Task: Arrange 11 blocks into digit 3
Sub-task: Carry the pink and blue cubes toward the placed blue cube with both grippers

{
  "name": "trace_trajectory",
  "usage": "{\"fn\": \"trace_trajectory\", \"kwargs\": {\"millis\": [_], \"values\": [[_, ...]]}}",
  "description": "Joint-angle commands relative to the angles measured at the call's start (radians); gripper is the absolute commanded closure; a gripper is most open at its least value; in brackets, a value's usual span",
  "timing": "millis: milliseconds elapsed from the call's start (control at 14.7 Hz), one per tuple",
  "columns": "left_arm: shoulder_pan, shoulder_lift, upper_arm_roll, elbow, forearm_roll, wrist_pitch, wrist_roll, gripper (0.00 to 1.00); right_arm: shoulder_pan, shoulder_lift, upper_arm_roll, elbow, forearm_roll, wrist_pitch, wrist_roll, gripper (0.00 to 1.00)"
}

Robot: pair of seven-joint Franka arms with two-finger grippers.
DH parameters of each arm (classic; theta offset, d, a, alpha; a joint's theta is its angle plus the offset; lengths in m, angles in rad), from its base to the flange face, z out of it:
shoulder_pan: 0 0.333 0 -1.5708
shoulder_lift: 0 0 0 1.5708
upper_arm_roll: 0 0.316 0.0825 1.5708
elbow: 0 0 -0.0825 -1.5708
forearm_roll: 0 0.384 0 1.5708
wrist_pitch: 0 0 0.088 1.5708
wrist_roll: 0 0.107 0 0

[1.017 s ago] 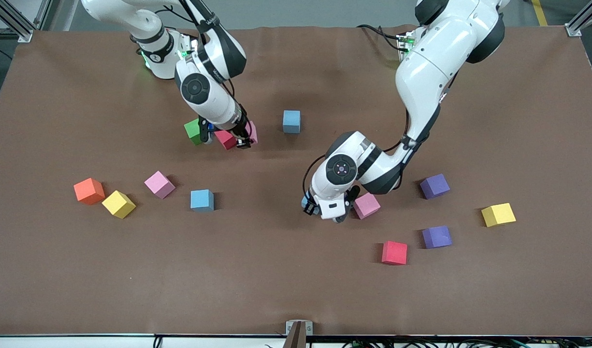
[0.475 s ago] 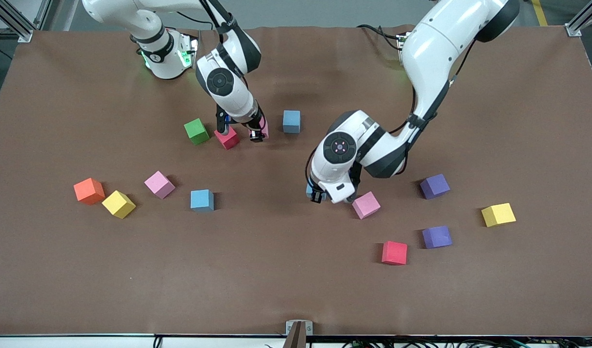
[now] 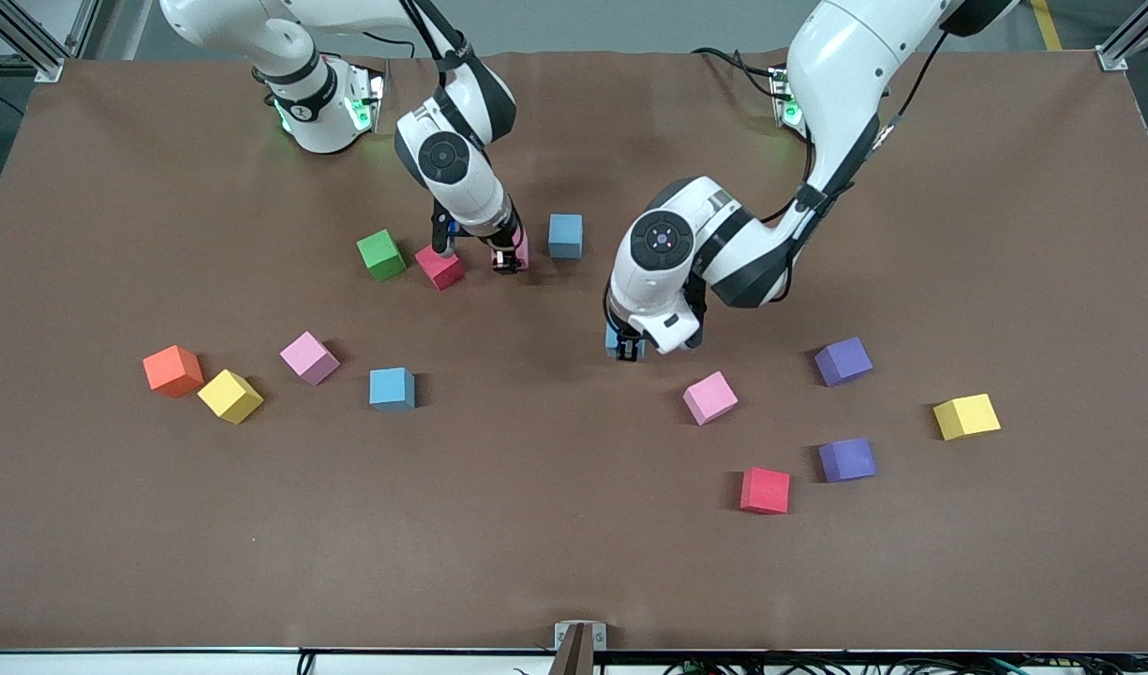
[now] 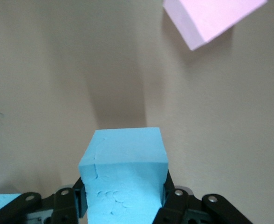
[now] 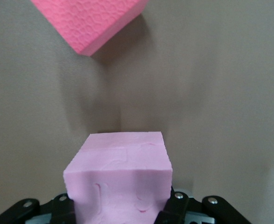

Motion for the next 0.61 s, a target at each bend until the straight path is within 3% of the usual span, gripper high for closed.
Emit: {"fn": "trace_trajectory", "kwargs": {"millis": [0, 543], "values": [[0.009, -0.07, 0.005, -0.086, -0.01, 0.026, -0.014, 0.69, 0.025, -0.007, -0.002, -0.017, 0.027, 0.022, 0.03, 1.0], [0.02, -0.073, 0.005, -0.071, -0.002, 0.029, -0.009, 0.68, 0.055, 0.026, -0.002, -0.011, 0.027, 0.045, 0.046, 0.99]]}}
